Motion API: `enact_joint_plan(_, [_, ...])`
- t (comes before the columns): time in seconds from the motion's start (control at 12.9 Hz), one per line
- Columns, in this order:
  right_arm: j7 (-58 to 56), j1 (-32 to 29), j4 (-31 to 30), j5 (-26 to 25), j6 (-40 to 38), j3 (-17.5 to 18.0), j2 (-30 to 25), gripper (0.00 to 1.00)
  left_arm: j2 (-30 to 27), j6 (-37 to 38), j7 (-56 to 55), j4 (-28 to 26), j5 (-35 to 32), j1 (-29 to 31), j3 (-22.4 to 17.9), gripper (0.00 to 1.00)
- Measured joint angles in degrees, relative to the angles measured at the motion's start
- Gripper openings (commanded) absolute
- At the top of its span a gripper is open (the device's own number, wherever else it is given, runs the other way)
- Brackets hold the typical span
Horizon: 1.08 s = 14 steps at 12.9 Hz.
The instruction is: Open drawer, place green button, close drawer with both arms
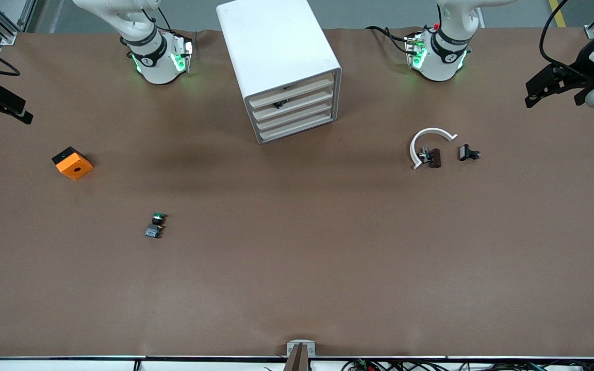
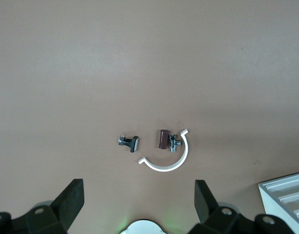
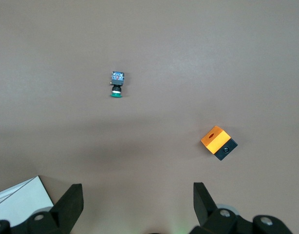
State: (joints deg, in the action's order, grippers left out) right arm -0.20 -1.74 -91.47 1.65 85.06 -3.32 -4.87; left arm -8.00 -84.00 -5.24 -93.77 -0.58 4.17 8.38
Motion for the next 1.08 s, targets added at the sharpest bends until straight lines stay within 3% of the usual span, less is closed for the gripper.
enact_joint_plan(0.46, [0.0,0.0,0.0,0.0,-0.1,0.0,0.0,1.00,1.6,0.0,0.0,0.7,0.0,0.0,0.0,1.00])
enact_joint_plan(1.08, [0.0,0.0,0.0,0.0,-0.1,0.0,0.0,1.00,14.7,-3.2,0.0,4.5,2.0,-0.5,0.2,1.00])
